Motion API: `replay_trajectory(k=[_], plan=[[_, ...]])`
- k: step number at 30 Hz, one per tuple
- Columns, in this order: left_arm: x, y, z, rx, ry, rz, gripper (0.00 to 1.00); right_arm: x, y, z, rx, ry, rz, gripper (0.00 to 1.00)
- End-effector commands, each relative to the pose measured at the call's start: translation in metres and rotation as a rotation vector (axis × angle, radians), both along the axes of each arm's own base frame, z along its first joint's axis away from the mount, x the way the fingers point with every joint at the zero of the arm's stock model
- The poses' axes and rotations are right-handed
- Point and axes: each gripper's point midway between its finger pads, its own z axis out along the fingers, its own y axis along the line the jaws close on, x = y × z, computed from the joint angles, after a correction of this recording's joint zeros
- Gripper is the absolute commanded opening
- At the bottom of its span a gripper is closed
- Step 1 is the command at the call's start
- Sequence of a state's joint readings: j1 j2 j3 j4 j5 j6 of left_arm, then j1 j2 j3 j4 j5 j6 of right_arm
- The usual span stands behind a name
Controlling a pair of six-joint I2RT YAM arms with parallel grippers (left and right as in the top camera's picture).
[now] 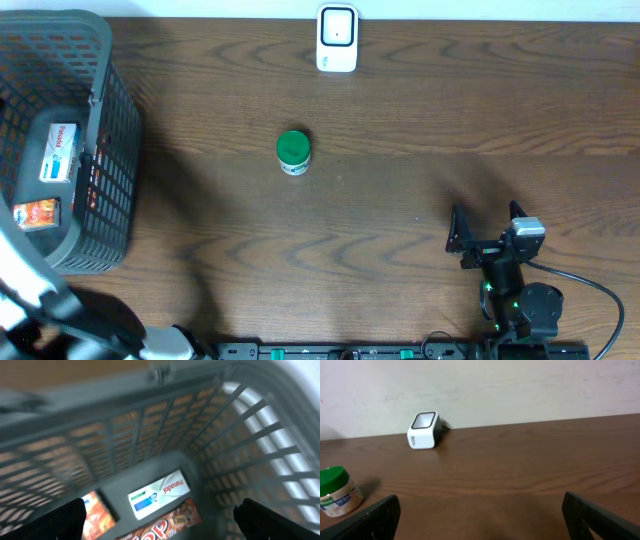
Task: Scan the item barcode
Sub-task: 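Move the left gripper back into the grey basket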
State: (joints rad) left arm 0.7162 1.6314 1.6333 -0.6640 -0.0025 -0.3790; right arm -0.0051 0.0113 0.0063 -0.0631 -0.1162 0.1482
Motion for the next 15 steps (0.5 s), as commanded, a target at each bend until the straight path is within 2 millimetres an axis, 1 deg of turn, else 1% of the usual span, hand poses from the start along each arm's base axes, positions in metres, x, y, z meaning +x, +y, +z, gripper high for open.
replay_trajectory(k=[1, 4, 7, 9, 15], plan=[[0.023, 0.006, -0.043, 0.012, 0.118, -0.128, 0.98, 0.000, 0.002, -0.001, -0.014, 0.002, 0.011, 0.99], [0.036, 0.008, -0.086, 0.051, 0.270, -0.291, 0.98, 0.000, 0.002, -0.001, -0.014, 0.002, 0.011, 0.99], [0.039, 0.006, -0.119, 0.100, 0.421, -0.474, 0.98, 0.000, 0.002, -0.001, -0.014, 0.002, 0.011, 0.99], [0.038, 0.006, -0.135, 0.109, 0.480, -0.545, 0.98, 0.000, 0.002, -0.001, -0.014, 0.002, 0.011, 0.99], [0.042, 0.009, -0.167, 0.122, 0.558, -0.648, 0.98, 0.000, 0.002, -0.001, -0.014, 0.002, 0.011, 0.99]])
